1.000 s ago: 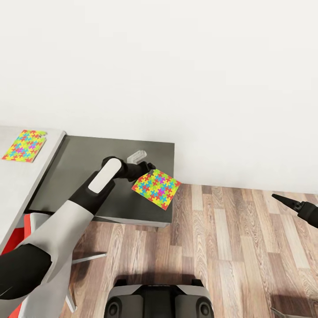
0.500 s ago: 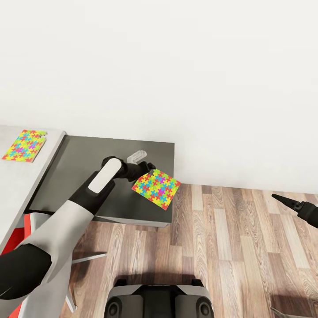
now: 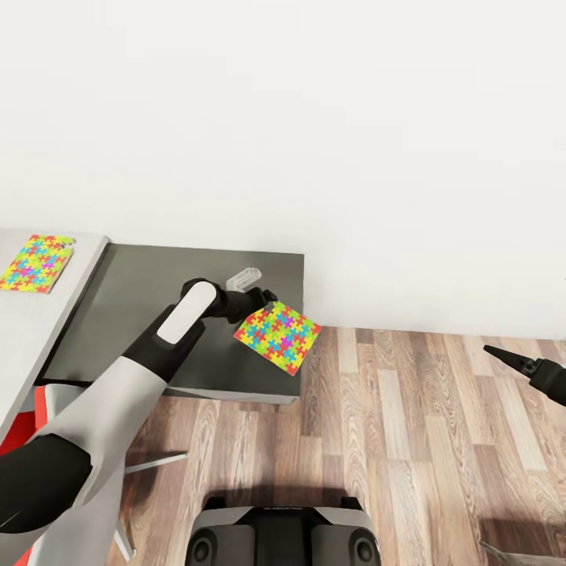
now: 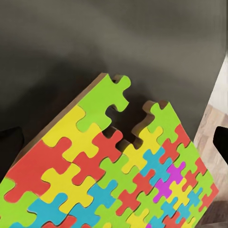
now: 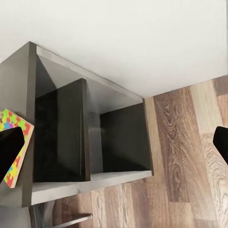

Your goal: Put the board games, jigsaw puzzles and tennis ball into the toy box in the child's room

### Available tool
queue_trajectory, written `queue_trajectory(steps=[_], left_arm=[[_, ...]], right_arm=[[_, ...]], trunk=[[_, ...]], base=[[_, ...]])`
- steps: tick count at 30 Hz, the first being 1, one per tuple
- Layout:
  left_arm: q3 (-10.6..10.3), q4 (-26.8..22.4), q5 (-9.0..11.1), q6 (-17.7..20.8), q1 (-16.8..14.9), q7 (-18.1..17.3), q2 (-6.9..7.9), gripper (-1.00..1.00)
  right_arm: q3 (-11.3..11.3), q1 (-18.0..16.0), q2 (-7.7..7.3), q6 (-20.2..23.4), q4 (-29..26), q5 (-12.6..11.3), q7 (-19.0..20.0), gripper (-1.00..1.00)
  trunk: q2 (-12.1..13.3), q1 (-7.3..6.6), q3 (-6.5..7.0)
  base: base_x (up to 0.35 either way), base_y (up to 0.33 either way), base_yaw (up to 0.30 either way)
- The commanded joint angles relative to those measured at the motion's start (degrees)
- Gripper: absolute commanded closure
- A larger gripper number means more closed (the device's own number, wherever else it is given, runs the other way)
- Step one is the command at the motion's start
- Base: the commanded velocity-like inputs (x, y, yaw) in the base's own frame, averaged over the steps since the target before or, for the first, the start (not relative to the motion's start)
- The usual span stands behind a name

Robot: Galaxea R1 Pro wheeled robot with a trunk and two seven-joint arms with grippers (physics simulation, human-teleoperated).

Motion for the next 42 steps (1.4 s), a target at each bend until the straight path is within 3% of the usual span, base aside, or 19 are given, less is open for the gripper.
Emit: queue_trajectory(steps=[1,30,37,42], left_arm=[[-0.2,-0.1,0.6,-0.1,-0.1,0.6,0.06,-1.00],[-0.1,-0.4,0.6,-0.1,-0.1,0.6,0.22,-1.00],[2.3,-6.6,0.8,0.2,0.8,1.1,2.35,-1.00],[5.6,-15.1,1.1,0.8,3.0,2.8,4.41,-1.00]], right_arm=[[-0.1,-0.1,0.00,0.3,0.0,0.3,0.4,-1.00],[0.1,-0.1,0.04,0.3,0.0,0.3,0.4,-1.00],[0.3,0.0,0.37,0.3,0.0,0.3,0.3,-1.00],[0.4,0.2,0.84,0.3,0.0,0.3,0.4,-1.00]], trunk=[[-0.1,0.03,-0.07],[-0.1,0.03,-0.07],[-0.1,0.03,-0.07],[-0.1,0.03,-0.07]], base=[[0.000,0.000,-0.052],[0.000,0.000,-0.009],[0.000,0.000,0.000],[0.000,0.000,0.000]])
